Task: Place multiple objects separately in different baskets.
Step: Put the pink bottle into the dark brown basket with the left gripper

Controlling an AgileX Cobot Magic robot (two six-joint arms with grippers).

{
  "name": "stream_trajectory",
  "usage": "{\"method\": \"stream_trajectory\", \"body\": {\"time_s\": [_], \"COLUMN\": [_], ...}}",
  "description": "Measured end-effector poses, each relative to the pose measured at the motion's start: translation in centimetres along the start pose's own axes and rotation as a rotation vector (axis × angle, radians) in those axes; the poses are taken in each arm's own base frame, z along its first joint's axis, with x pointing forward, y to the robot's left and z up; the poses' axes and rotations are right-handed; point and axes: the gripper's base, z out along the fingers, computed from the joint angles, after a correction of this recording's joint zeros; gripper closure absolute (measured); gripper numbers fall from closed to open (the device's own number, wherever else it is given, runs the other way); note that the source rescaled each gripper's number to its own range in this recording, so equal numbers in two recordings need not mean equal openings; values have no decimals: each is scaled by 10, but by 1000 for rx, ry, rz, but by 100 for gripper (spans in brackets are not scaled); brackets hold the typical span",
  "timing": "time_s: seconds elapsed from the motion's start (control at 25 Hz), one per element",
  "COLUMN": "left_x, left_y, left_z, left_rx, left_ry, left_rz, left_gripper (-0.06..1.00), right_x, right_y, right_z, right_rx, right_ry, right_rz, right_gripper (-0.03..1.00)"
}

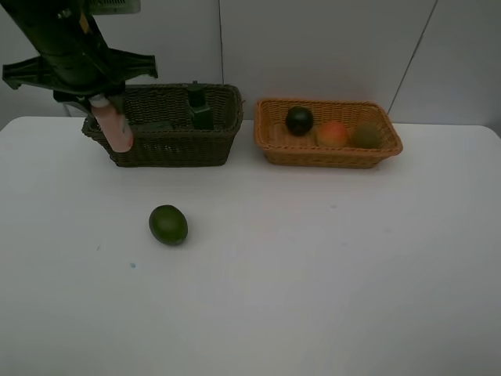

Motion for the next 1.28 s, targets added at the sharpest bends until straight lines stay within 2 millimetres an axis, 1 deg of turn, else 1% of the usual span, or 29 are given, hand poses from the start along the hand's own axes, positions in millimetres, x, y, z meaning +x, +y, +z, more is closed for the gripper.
{"method": "stream_trajectory", "body": {"time_s": [0.2,0.36,0.48,0.56,0.64,0.88,1.0,1.16,1.28], "left_x": [-24,-37,-46,-50,-52,-54,-53,-53,-53], "left_y": [12,19,20,20,19,12,8,7,6], "left_z": [-2,1,5,14,27,76,94,108,112], "left_rx": [45,90,131,146,157,188,209,228,235], "left_ry": [-94,-173,-236,-252,-261,-261,-267,-279,-285], "left_rz": [-42,-50,-53,-55,-51,-31,-21,-13,-9], "left_gripper": [92,92,92,92,92,92,92,92,92], "right_x": [0,0,0,0,0,0,0,0,0], "right_y": [0,0,0,0,0,0,0,0,0], "right_z": [0,0,0,0,0,0,0,0,0], "right_rx": [0,0,0,0,0,0,0,0,0], "right_ry": [0,0,0,0,0,0,0,0,0], "right_rz": [0,0,0,0,0,0,0,0,0], "right_gripper": [-3,-3,-3,-3,-3,-3,-3,-3,-3]}}
